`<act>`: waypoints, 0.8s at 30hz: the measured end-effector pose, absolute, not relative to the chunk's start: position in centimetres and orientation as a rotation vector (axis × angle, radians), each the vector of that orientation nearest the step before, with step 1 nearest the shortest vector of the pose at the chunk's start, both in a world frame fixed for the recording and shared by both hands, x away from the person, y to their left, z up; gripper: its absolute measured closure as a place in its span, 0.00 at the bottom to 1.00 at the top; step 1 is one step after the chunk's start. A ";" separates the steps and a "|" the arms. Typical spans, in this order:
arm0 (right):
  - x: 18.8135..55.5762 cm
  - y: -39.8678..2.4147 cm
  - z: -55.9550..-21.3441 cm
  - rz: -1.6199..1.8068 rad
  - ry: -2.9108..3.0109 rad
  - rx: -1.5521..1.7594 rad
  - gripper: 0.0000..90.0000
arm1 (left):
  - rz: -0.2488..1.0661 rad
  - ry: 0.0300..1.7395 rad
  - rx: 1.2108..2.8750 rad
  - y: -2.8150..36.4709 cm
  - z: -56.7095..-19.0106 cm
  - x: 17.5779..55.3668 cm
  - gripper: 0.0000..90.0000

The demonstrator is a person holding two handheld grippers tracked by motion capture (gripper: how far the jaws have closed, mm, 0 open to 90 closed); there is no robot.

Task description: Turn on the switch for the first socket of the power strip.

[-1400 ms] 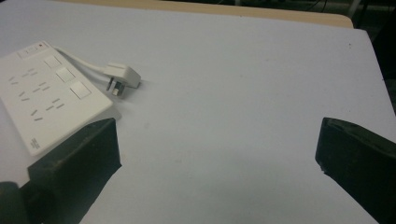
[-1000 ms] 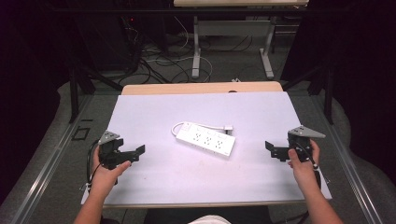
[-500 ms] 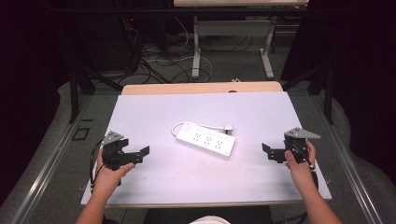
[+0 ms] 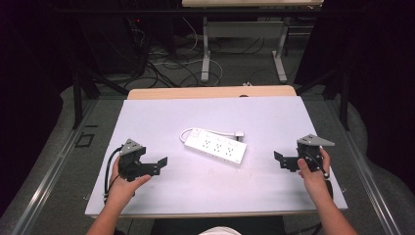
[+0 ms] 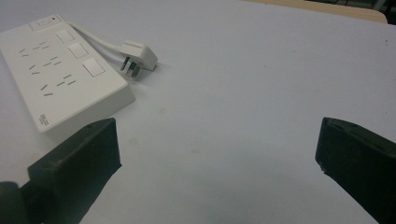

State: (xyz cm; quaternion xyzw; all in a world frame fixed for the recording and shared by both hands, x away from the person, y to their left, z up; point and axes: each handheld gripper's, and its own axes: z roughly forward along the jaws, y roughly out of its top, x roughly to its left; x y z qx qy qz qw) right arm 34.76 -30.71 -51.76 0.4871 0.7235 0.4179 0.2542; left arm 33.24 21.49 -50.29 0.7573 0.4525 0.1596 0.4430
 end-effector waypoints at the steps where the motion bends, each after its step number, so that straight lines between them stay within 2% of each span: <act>1: 34.8 -30.7 -51.8 1.135 1.966 1.323 0.00 | 0.387 1.117 1.886 21.3 -50.3 33.2 0.04; 16: 34.9 -30.5 -52.1 1.148 1.981 1.326 0.00 | 0.392 1.072 1.914 18.6 -50.3 32.5 0.21; 24: 34.9 -30.3 -52.2 1.159 1.983 1.339 0.00 | 0.406 1.055 1.953 17.2 -49.6 32.9 0.35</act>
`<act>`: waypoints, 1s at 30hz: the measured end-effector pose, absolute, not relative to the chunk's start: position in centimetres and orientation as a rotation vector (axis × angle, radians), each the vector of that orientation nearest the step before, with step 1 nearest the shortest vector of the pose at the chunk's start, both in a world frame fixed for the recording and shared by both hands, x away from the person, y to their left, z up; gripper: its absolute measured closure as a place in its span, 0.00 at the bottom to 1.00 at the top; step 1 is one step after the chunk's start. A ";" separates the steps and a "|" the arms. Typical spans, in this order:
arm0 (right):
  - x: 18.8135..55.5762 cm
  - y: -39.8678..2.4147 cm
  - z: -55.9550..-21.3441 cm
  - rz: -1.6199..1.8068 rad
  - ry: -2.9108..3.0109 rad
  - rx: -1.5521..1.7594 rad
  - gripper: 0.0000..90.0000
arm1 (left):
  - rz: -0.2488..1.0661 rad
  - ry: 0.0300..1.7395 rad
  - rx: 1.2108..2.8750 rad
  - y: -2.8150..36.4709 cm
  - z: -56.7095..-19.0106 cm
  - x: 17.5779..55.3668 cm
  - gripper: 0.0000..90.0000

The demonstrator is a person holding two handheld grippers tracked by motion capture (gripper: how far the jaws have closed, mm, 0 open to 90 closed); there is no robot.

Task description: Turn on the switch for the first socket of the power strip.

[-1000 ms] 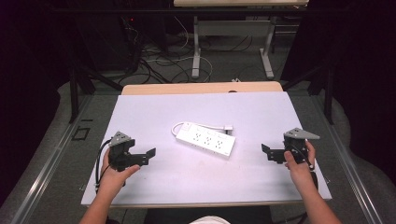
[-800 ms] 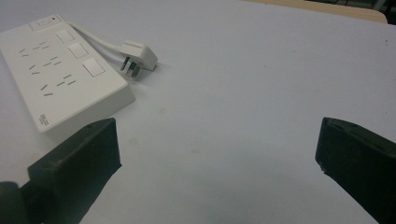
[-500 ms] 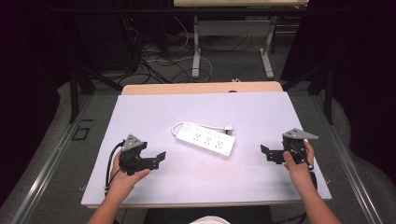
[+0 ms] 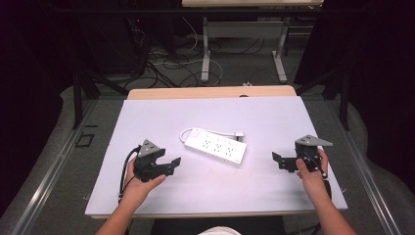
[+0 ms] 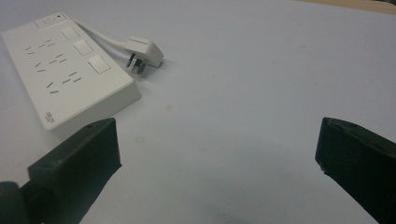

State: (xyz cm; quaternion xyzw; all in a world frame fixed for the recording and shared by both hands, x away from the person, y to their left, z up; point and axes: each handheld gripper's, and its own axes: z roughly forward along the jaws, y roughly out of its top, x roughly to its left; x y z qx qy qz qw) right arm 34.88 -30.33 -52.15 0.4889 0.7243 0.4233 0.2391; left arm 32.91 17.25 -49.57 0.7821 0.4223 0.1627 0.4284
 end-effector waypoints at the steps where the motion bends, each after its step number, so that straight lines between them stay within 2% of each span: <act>1: 34.9 -30.3 -52.2 1.156 1.984 1.339 0.00 | 0.406 1.054 1.959 17.2 -49.4 33.0 0.36; 4: 34.8 -30.3 -52.2 1.148 1.988 1.340 0.00 | 0.386 1.070 1.940 16.8 -49.0 33.1 0.40; 30: 34.8 -30.4 -52.2 1.168 1.979 1.357 0.00 | 0.300 1.034 1.897 14.1 -46.0 36.0 0.48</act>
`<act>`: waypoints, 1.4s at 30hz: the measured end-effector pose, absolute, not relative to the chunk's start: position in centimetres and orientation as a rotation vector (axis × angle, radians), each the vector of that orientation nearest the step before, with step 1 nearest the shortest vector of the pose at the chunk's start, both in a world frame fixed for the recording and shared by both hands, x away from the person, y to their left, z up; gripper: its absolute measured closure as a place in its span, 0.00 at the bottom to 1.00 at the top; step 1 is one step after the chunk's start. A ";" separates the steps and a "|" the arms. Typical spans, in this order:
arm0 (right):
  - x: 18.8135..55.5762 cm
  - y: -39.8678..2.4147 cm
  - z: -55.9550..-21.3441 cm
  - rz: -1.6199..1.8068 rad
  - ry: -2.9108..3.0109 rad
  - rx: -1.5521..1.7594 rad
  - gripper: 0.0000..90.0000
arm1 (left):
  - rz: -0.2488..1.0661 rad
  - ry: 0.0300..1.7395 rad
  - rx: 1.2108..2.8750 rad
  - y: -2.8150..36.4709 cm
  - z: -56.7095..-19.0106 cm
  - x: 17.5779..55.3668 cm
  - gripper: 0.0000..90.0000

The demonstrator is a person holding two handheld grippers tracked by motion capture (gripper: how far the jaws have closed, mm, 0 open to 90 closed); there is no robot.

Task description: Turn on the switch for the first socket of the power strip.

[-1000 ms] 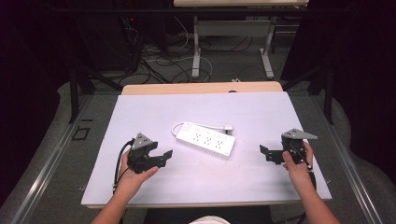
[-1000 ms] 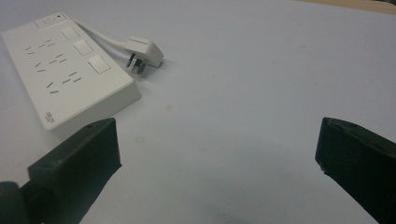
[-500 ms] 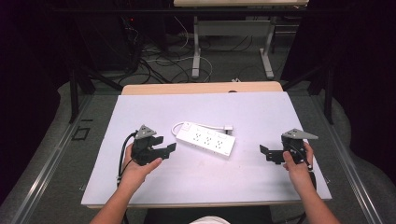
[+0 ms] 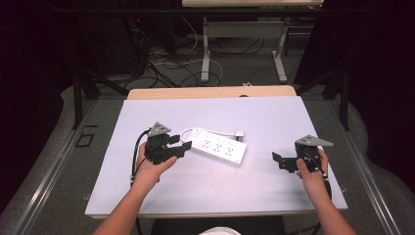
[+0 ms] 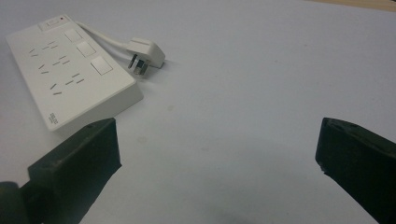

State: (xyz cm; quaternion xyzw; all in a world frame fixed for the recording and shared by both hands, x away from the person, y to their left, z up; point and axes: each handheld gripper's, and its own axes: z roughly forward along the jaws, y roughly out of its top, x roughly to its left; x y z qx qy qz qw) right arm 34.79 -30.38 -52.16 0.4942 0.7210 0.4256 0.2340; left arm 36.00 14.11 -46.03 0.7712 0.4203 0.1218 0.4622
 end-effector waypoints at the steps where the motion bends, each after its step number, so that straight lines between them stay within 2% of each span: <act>1: 34.8 -30.4 -52.2 1.171 1.984 1.352 0.00 | 0.303 1.032 1.886 14.0 -46.0 36.1 0.48; 14: 34.9 -30.4 -52.3 1.167 1.988 1.353 0.00 | 0.295 1.039 1.874 12.9 -45.4 37.6 0.50; 42: 34.9 -30.5 -52.5 1.162 1.982 1.364 0.00 | 0.166 1.157 1.864 10.3 -45.0 41.2 0.52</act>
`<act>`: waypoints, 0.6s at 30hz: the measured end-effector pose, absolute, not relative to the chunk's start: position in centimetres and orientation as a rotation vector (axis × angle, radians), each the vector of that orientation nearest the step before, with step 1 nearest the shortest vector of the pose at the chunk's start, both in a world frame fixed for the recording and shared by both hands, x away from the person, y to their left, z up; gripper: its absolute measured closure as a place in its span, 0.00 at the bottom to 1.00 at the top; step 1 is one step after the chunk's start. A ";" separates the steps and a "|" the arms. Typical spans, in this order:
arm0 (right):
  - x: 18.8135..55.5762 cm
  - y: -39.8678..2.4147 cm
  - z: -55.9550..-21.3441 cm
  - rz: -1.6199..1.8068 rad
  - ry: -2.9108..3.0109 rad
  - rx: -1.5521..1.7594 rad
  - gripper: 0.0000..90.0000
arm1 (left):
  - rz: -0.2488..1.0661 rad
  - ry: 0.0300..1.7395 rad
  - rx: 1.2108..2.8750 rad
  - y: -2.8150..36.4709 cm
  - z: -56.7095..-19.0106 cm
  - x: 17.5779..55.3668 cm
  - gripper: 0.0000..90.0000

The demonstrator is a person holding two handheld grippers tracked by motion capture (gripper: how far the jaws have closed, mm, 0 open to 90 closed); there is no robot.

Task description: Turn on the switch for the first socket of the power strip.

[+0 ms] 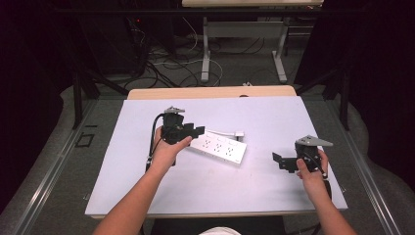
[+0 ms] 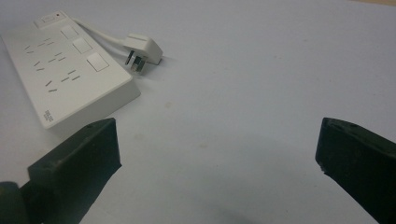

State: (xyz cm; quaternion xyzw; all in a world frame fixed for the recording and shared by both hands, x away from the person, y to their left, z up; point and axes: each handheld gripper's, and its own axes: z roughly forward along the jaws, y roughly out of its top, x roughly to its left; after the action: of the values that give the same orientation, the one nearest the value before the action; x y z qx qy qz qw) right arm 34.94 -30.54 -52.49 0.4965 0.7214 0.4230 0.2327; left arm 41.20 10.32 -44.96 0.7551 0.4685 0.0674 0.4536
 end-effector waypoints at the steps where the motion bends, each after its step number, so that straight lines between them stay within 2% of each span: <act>1: 35.0 -30.5 -52.5 1.163 1.980 1.367 0.00 | 0.158 1.162 1.863 10.3 -45.0 41.4 0.52; 18: 35.0 -30.6 -52.6 1.157 1.981 1.356 0.00 | 0.104 1.258 1.885 9.2 -45.9 43.7 0.56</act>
State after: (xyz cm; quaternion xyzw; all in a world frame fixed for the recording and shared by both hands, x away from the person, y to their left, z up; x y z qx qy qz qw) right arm 35.03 -30.58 -52.57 0.4943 0.7224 0.4220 0.2360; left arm 43.69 9.24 -45.91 0.7529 0.5024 0.0416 0.4230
